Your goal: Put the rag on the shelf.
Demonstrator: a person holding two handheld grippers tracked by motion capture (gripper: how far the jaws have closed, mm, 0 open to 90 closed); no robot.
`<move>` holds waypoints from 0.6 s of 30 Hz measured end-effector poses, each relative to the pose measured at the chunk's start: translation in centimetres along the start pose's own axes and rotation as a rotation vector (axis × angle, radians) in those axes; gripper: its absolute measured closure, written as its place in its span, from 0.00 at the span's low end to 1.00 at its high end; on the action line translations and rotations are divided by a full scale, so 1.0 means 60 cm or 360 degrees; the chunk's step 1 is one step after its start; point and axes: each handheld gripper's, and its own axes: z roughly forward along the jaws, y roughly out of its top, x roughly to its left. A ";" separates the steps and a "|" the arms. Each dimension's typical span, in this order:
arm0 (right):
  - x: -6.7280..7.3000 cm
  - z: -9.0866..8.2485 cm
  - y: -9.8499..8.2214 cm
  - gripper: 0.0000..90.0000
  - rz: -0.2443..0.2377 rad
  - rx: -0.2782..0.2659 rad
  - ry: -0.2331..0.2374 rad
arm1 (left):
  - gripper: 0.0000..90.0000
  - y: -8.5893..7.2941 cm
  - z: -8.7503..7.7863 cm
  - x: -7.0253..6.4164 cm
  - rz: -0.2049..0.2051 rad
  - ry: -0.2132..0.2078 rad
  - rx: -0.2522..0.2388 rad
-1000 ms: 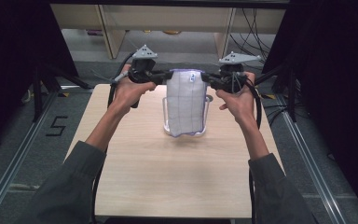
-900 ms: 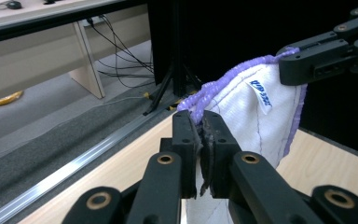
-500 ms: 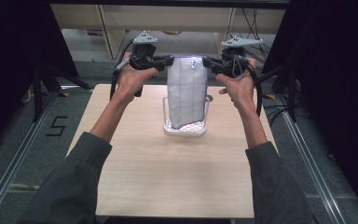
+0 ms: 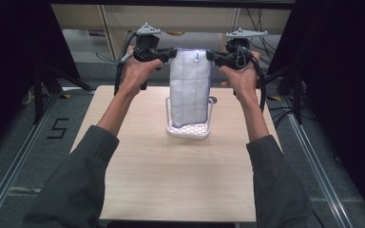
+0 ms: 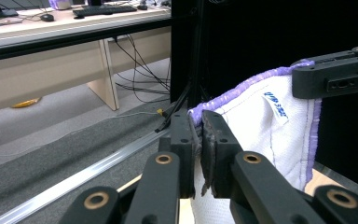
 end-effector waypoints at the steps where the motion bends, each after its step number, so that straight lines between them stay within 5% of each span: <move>1: -0.005 0.005 0.000 0.96 -0.0015 -0.0010 0.0003 | 0.92 -0.001 0.005 0.002 0.0005 0.0007 0.0012; 18: -0.048 0.069 -0.029 0.96 0.0102 0.0090 -0.0035 | 0.91 -0.038 0.087 0.041 -0.0048 0.0044 0.0094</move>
